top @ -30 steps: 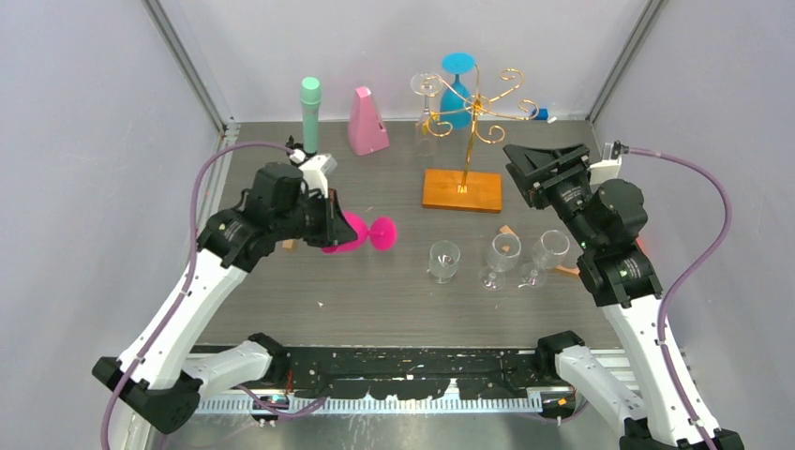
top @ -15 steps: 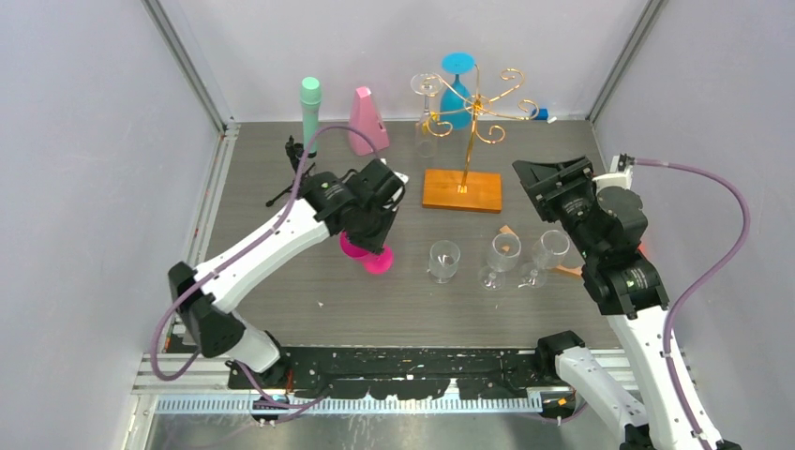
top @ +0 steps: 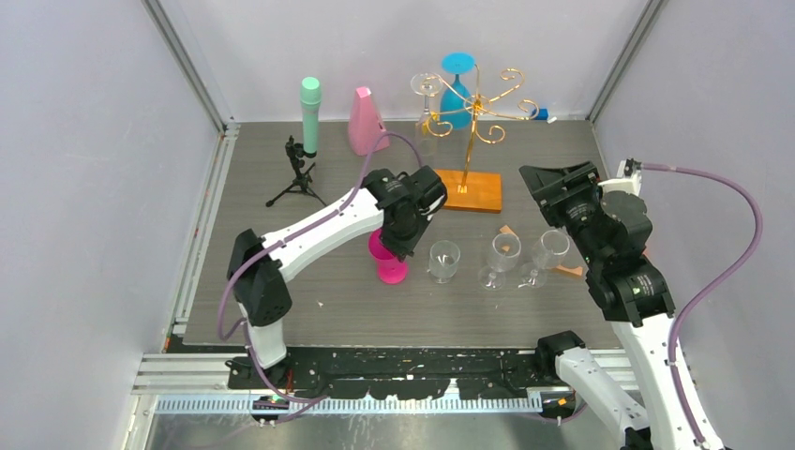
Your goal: Take the wine glass off the wine glass rack
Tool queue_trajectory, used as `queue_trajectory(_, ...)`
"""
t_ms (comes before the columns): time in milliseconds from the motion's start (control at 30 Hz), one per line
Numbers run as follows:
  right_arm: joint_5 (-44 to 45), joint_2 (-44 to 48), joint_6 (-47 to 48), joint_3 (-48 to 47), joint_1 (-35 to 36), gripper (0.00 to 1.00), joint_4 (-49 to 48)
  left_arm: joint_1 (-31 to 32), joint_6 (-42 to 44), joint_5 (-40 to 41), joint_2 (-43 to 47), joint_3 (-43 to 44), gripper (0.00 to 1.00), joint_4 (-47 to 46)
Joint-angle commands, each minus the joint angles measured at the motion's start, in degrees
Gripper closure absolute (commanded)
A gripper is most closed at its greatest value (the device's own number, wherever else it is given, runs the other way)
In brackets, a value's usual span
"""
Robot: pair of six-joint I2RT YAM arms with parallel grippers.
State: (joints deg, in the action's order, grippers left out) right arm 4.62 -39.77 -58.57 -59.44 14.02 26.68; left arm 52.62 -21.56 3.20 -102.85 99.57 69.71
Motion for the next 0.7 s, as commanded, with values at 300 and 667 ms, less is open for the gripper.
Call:
queue_trajectory(300,0.31,0.74,0.92,-2.94,-0.13,0.41,1.46,1.52,2.27,-0.8,-0.65,3.32,0.74,-0.52)
queue_trajectory(667,-0.73,1.14,0.99,-4.36,-0.13,0.41,2.77,0.41,6.31,3.69,11.51,5.22,0.45,-6.55)
